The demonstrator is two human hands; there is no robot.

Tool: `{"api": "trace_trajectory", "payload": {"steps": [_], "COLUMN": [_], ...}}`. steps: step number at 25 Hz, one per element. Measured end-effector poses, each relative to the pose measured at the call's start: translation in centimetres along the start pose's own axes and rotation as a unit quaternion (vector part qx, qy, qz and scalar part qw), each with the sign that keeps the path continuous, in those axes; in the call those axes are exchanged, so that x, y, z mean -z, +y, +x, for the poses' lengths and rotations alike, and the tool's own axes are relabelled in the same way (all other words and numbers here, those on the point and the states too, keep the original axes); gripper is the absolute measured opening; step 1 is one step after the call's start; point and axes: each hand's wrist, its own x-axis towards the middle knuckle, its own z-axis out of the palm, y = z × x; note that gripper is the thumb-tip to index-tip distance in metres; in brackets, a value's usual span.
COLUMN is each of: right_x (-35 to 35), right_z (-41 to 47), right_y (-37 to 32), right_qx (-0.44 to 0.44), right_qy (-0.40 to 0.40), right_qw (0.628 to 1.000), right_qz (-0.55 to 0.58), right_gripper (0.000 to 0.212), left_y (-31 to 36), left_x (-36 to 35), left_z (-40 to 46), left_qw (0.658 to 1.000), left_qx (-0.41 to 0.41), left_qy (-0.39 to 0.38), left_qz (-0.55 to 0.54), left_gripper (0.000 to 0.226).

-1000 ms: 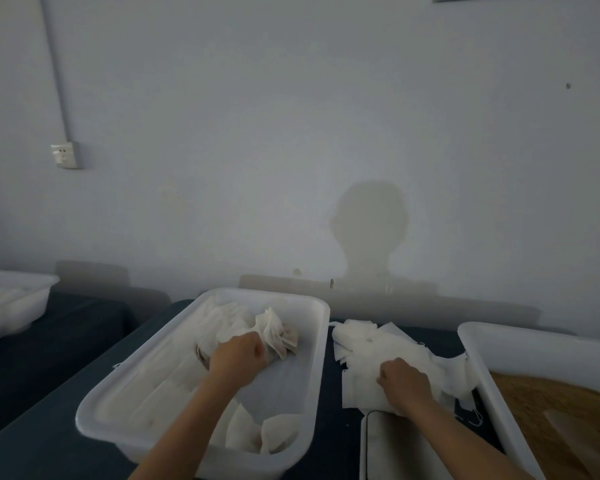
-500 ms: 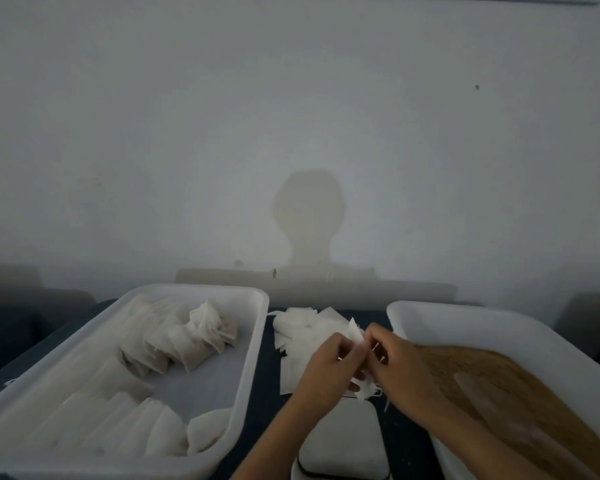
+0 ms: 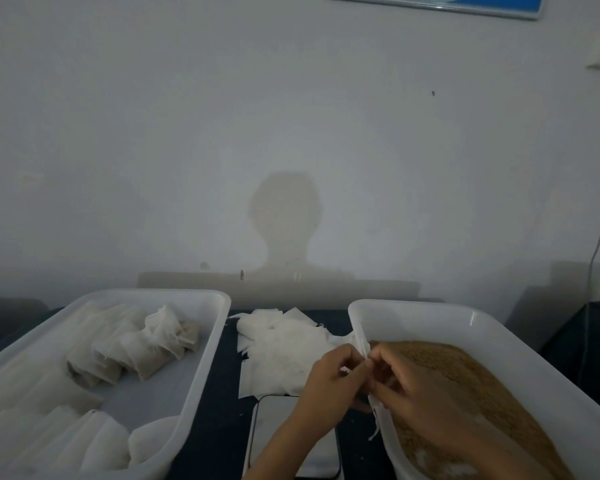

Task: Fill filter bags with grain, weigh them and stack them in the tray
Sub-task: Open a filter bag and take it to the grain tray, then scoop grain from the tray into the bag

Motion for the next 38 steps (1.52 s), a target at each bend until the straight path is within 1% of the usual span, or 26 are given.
{"api": "trace_trajectory", "payload": {"steps": [3, 6, 9, 12, 15, 16, 18, 20, 22, 24, 26, 27, 28, 29, 30, 31, 33, 35, 36, 38], "right_x": [1.2, 2.1, 2.6, 3.1, 3.6, 3.7, 3.8, 4.1, 4.3, 4.6, 5.0, 5.5, 6.1, 6.6, 6.8, 6.8, 6.7, 6.6, 6.5, 6.6], "right_z": [-0.5, -0.9, -1.1, -1.4, -1.9, -2.1, -2.3, -2.5, -2.8, -3.1, -3.6, -3.9, -4.2, -4.5, -4.9, -5.1, -5.2, -5.0, -4.8, -4.7], "right_y": [1.9, 3.4, 4.5, 4.8, 5.3, 5.8, 6.8, 7.4, 7.8, 8.2, 8.5, 9.0, 9.9, 10.7, 11.4, 12.2, 12.7, 12.8, 13.1, 13.2], "right_qx": [-0.009, -0.038, -0.036, -0.023, -0.046, -0.064, -0.105, -0.149, -0.2, -0.248, -0.274, -0.285, -0.299, -0.317, -0.333, -0.343, -0.345, -0.332, -0.317, -0.304], "right_qy": [0.014, 0.022, 0.059, 0.087, 0.103, 0.121, 0.164, 0.176, 0.17, 0.157, 0.144, 0.131, 0.098, 0.042, -0.018, -0.064, -0.099, -0.114, -0.12, -0.129], "right_qw": [1.0, 0.995, 0.982, 0.978, 0.976, 0.978, 0.978, 0.973, 0.964, 0.953, 0.947, 0.949, 0.948, 0.93, 0.899, 0.874, 0.86, 0.847, 0.842, 0.835], "right_qz": [-0.006, 0.09, 0.175, 0.19, 0.184, 0.161, 0.078, 0.028, 0.034, 0.069, 0.084, 0.04, -0.056, -0.179, -0.283, -0.338, -0.363, -0.4, -0.419, -0.44], "right_gripper": [0.007, 0.013, 0.025, 0.022, 0.024, 0.024, 0.024, 0.024, 0.023, 0.024, 0.026, 0.025, 0.025, 0.028, 0.034, 0.037, 0.022, 0.016, 0.015, 0.023], "left_y": [0.1, 0.3, 0.3, 0.0, -0.5, -0.8, -1.4, -1.5, -1.5, -1.8, -2.3, -2.5, -2.6, -2.8, -3.0, -3.1, -3.2, -3.2, -3.1, -3.0], "left_x": [-1.2, -2.7, -4.2, -5.4, -6.3, -6.6, -7.3, -7.9, -8.3, -8.6, -9.0, -9.2, -9.3, -9.3, -9.3, -9.3, -9.3, -9.3, -9.4, -9.4], "left_z": [0.8, 1.5, 2.0, 2.5, 2.9, 3.2, 3.7, 4.1, 4.5, 4.7, 4.8, 4.8, 4.8, 4.9, 4.9, 5.0, 5.0, 4.9, 5.0, 4.9], "left_qw": [1.0, 0.999, 0.998, 0.996, 0.992, 0.987, 0.961, 0.942, 0.923, 0.902, 0.901, 0.902, 0.903, 0.902, 0.898, 0.888, 0.866, 0.863, 0.864, 0.861], "left_qx": [-0.008, -0.038, -0.054, -0.07, -0.078, -0.084, -0.109, -0.148, -0.186, -0.199, -0.175, -0.156, -0.136, -0.121, -0.113, -0.106, -0.091, -0.09, -0.1, -0.134], "left_qy": [-0.011, -0.034, -0.036, -0.034, -0.03, -0.018, 0.016, 0.018, -0.013, -0.043, -0.044, -0.035, -0.025, -0.021, -0.027, -0.043, -0.073, -0.066, -0.052, -0.018], "left_qz": [0.001, 0.012, 0.015, 0.036, 0.09, 0.136, 0.254, 0.301, 0.337, 0.38, 0.395, 0.401, 0.407, 0.413, 0.424, 0.445, 0.486, 0.493, 0.491, 0.491], "left_gripper": [0.018, 0.021, 0.02, 0.016, 0.015, 0.017, 0.023, 0.016, 0.008, 0.014, 0.021, 0.024, 0.027, 0.031, 0.034, 0.035, 0.025, 0.014, 0.012, 0.012]}}
